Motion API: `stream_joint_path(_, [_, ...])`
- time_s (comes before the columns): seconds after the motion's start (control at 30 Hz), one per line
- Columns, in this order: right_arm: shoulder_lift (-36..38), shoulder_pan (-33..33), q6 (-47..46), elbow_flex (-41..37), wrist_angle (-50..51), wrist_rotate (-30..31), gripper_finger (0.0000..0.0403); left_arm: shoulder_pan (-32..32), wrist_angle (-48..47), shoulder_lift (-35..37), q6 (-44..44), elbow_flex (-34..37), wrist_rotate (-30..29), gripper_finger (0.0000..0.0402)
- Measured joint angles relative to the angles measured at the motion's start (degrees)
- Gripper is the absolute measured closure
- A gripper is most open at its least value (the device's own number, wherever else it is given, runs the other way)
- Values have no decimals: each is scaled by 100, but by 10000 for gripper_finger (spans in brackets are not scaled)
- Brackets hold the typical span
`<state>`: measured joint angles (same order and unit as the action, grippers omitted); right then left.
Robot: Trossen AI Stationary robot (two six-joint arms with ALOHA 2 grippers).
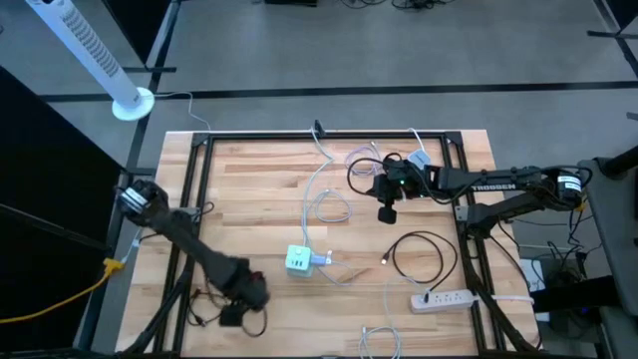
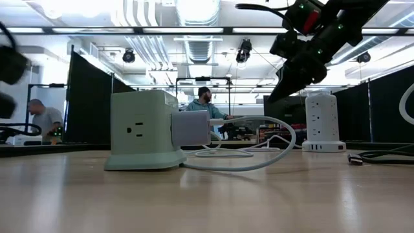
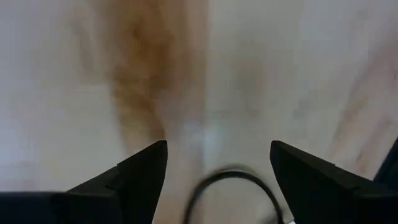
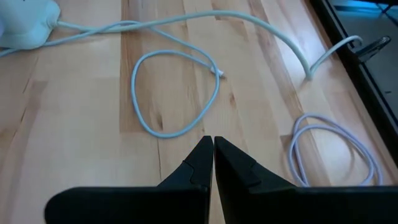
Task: Insert USB
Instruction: Insert the black charger cable into the green outlet extension
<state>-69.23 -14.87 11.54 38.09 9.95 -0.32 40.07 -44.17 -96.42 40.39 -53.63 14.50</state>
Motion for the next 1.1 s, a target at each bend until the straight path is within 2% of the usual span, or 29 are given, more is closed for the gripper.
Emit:
stream_joint_path(0.1, [0,0,106,-4,-8,2,403,393,259,0,259,51,-1,128])
stream_joint_path(0.27, [-1,0,150,-22,-61,0,403,743,96,0,610,59,165,128])
stream_joint_path(0.47, [-7,0,154,-191,-332,-4,403,851,-152,0,556,81,258,128])
stream_joint_path(0.73, [-9,-2,155,-280,-338,-9,403,893,-983,22,396,130,262,128])
stream_joint_path(0.97, [-9,-2,152,-322,-339,-9,403,954,-135,-6,344,484,296,128])
stream_joint_path(1.1, [-9,-7,169,-334,-347,31,403,859,-138,-50,287,451,-12,128])
